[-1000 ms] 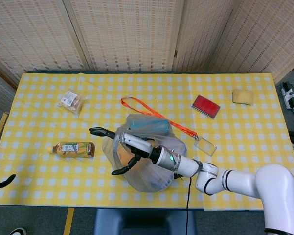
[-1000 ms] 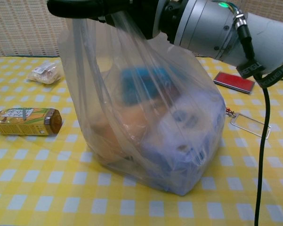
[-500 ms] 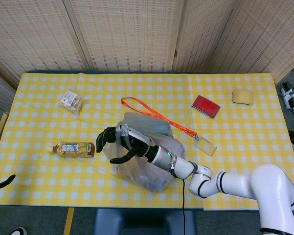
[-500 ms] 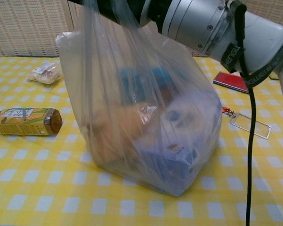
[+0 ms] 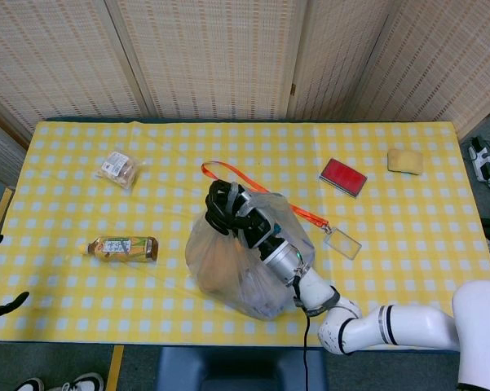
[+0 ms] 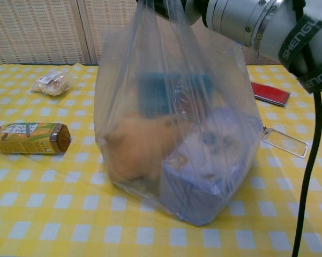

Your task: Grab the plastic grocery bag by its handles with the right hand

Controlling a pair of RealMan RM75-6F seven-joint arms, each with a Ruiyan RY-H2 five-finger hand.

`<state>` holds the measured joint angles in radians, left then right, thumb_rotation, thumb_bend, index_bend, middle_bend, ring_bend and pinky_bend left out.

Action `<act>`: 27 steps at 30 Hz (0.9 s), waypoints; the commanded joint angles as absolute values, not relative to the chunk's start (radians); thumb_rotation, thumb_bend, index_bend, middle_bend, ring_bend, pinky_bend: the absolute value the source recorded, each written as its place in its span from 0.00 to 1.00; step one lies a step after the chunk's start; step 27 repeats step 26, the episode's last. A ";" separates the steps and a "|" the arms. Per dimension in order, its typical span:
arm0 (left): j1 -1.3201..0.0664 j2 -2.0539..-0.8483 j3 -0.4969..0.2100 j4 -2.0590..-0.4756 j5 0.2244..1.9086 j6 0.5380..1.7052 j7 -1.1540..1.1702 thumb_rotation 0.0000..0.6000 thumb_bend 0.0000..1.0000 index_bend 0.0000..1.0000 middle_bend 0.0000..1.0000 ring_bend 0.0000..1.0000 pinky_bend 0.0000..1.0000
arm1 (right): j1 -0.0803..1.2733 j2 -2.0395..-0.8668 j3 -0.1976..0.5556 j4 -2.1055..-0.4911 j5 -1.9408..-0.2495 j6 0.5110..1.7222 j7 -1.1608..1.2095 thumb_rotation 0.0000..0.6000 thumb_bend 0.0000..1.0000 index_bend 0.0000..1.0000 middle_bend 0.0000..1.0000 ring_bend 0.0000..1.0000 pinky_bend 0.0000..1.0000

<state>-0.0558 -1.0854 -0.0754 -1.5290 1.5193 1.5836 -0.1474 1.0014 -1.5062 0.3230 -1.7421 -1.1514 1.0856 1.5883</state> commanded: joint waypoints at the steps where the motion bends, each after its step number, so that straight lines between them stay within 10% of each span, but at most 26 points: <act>1: -0.055 -1.086 -0.074 -1.531 1.523 1.587 -0.142 1.00 0.14 0.00 0.00 0.00 0.00 | 0.946 -1.462 0.396 -1.822 -1.083 1.041 1.525 1.00 0.98 0.71 0.80 0.93 0.90; 17: -0.057 -1.087 -0.071 -1.538 1.526 1.582 -0.133 1.00 0.14 0.00 0.00 0.00 0.00 | 0.869 -1.263 0.714 -2.198 -1.168 1.078 1.446 1.00 1.00 0.70 0.78 0.93 0.91; 27: -0.061 -1.086 -0.068 -1.542 1.524 1.569 -0.127 1.00 0.14 0.00 0.00 0.00 0.00 | 0.841 -1.253 0.731 -2.209 -1.091 1.069 1.401 1.00 1.00 0.70 0.78 0.93 0.91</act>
